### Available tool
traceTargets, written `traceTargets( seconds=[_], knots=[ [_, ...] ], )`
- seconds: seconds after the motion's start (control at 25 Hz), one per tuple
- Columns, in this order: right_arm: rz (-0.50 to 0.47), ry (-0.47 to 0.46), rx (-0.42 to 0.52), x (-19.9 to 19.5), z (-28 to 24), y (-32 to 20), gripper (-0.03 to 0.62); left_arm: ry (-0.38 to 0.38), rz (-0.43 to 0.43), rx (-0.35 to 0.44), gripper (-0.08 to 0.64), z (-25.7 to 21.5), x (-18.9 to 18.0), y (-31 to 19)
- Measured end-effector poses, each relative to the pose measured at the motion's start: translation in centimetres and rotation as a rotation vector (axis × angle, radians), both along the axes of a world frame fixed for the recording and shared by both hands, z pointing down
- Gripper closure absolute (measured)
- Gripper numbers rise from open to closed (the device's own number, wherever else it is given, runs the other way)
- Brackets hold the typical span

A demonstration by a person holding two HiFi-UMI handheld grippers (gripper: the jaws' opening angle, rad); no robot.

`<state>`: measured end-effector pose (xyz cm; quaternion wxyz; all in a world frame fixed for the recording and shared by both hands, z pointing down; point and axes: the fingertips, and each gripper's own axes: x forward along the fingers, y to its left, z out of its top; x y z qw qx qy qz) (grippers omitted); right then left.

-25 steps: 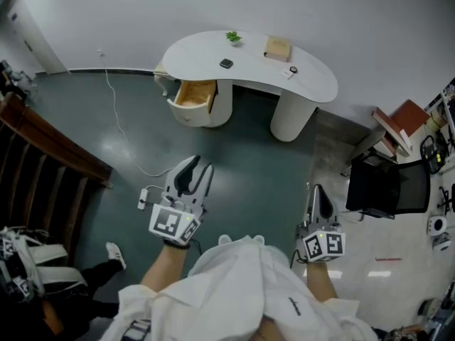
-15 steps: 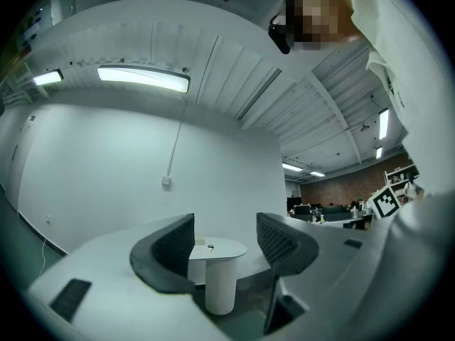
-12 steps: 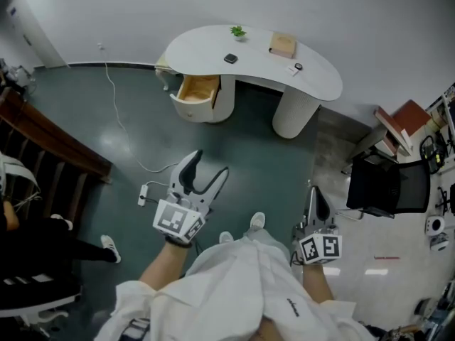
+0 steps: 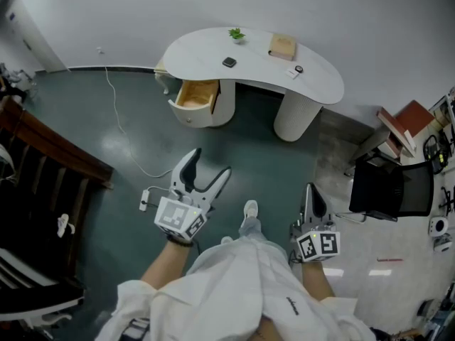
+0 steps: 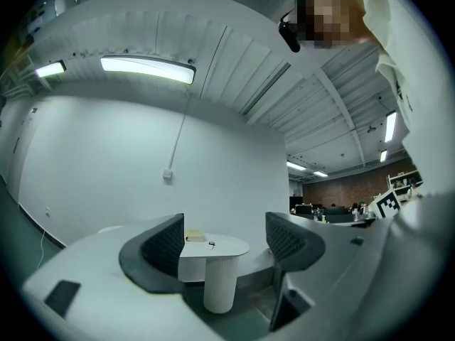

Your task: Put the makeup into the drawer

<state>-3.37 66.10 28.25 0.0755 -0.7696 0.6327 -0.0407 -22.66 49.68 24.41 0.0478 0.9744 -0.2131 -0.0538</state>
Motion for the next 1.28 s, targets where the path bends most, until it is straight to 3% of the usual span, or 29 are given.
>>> traceTargets(
  seconds=[0.72,1.28],
  knots=[
    [-0.122,-0.018,0.026,10.0,-0.9,-13.3,0.575,-0.032,-0.088,0.019,0.207,-0.8,10.8,-11.3],
    [-0.156,-0.045,0.053,15.7,-0.9,-17.1,0.575,-0.039,-0.1,0.029,0.207,-1.9,17.4,-14.3]
  ],
)
